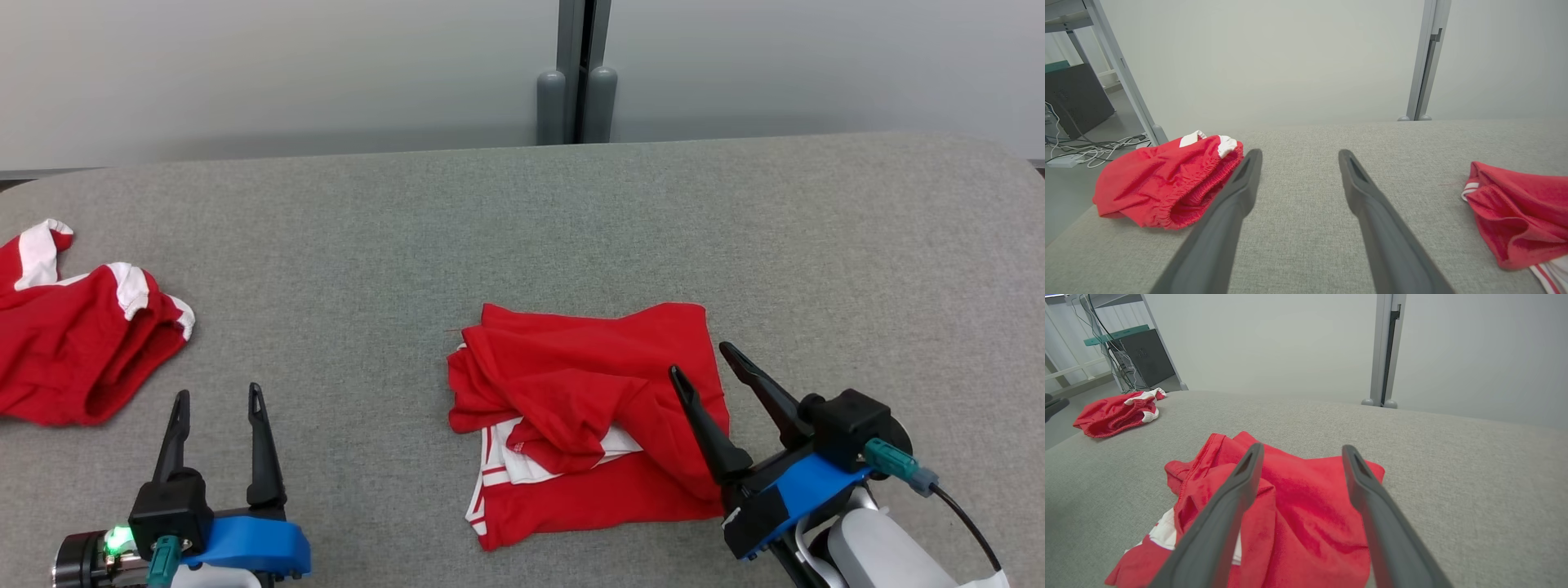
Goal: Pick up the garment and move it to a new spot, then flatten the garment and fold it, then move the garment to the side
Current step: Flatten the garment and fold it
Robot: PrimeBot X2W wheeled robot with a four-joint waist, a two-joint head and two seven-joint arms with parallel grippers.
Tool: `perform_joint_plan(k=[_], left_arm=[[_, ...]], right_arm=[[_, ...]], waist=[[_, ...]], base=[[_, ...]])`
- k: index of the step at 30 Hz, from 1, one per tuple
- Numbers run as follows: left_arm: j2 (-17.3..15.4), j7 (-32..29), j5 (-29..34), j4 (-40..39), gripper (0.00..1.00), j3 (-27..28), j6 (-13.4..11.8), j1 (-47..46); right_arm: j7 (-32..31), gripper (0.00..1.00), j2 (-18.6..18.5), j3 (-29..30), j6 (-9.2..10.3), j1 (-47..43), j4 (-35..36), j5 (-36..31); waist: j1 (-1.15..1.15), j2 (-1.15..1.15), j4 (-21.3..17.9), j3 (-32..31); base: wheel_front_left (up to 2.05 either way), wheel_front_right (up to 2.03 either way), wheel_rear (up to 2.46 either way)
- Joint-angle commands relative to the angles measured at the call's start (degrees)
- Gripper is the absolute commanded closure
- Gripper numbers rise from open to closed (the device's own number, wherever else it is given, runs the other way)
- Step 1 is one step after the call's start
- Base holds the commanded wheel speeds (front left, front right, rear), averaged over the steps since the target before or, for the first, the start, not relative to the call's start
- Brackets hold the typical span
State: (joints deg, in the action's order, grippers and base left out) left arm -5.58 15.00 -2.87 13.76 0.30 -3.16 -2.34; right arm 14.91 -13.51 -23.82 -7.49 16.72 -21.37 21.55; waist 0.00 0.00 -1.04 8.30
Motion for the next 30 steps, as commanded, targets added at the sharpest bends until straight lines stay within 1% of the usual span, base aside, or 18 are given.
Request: perform_joint_plan(k=[1, 3, 6, 10, 15, 20, 24, 30], left_arm=[[-0.34, 0.26, 0.05, -0.08, 0.0, -0.04, 0.08, 0.34], [-0.31, 0.26, 0.08, 0.08, 0.0, -0.15, 0.05, 0.37], [-0.06, 0.25, 0.27, 0.18, 0.0, -0.4, -0.17, 0.78], [0.01, 0.26, 0.1, 0.25, 0.0, -0.53, -0.15, 1.28], [-0.26, 0.26, -0.41, 0.92, 0.0, -0.37, 0.56, 1.55], [-0.16, 0.25, -0.49, 1.41, 0.0, -0.42, 0.65, 1.59], [-0.22, 0.26, -0.53, 1.45, 0.0, -0.38, 0.87, 1.95], [-0.5, 0.26, -0.45, 1.37, 0.0, -0.13, 0.94, 2.04]], right_arm=[[0.02, 0.0, -0.41, -0.01, -0.01, -1.04, 0.59, 0.02], [0.0, 0.0, -0.26, 0.06, -0.01, -1.41, 1.52, 0.23], [0.09, 0.0, 0.27, 2.25, -0.01, -2.67, 2.27, 0.26], [0.26, 0.0, 1.24, 7.36, -0.01, -4.8, 3.5, -0.59], [0.32, 0.0, 3.03, 14.83, -0.01, -9.38, 6.42, -2.96], [0.34, 0.0, 5.11, 19.66, -0.01, -13.75, 9.13, -4.77], [0.34, 0.0, 6.57, 21.52, -0.01, -16.18, 10.06, -6.05], [0.35, 0.0, 8.23, 21.97, -0.01, -17.57, 10.07, -7.16]], waist=[[0.0, 0.0, -0.01, -0.04], [0.0, 0.0, 0.03, -0.3], [0.0, 0.0, 0.15, -0.93], [0.0, 0.0, 0.1, -1.81], [0.0, 0.0, -0.09, -2.47], [0.0, 0.0, -0.24, -2.93], [0.0, 0.0, -0.3, -3.39], [0.0, 0.0, -0.25, -3.68]], base=[[0.0, 0.0, 0.0], [0.0, 0.0, 0.0], [0.0, 0.0, 0.0], [0.0, 0.0, 0.0], [0.0, 0.0, 0.0], [0.0, 0.0, 0.0], [0.0, 0.0, 0.0], [0.0, 0.0, 0.0]])
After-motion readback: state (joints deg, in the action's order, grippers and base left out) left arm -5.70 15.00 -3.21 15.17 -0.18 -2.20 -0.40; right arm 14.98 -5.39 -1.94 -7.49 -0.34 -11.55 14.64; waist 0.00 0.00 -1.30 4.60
